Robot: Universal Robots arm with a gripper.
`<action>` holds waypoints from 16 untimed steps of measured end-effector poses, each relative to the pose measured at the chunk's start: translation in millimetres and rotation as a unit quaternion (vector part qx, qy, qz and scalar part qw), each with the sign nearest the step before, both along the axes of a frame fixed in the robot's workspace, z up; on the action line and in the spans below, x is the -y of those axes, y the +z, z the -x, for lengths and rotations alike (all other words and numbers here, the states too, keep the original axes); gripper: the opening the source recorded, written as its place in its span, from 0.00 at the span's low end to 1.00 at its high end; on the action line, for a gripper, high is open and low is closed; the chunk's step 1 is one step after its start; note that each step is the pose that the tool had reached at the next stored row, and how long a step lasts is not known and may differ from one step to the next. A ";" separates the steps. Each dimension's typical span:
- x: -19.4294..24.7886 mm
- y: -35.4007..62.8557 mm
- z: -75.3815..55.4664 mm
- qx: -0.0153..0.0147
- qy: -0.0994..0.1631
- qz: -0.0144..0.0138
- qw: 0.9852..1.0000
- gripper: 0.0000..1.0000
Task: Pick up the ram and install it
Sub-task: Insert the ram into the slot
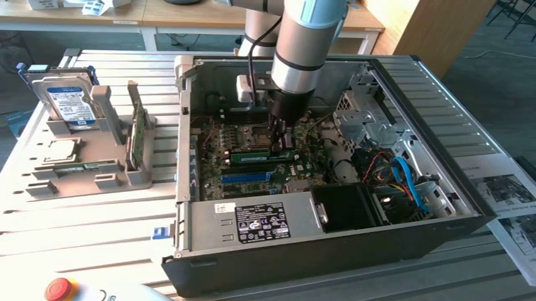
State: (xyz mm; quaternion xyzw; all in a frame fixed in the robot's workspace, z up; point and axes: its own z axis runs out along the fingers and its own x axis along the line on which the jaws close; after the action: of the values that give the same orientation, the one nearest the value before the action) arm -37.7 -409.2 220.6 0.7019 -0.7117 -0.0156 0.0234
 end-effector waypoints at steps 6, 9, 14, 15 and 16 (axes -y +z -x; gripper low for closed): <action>0.0 -0.4 0.0 0.000 0.000 0.000 1.000 0.12; 0.0 -0.8 0.0 0.000 0.000 0.000 1.000 0.12; 0.0 -1.2 0.0 0.000 0.000 0.000 1.000 0.12; 0.0 -1.3 0.0 0.000 0.000 0.000 1.000 0.12; 0.0 -1.5 0.0 0.000 0.000 0.000 1.000 0.12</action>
State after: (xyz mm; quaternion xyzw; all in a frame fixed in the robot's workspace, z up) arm -37.7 -409.2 219.1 0.7019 -0.7117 -0.0156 0.0234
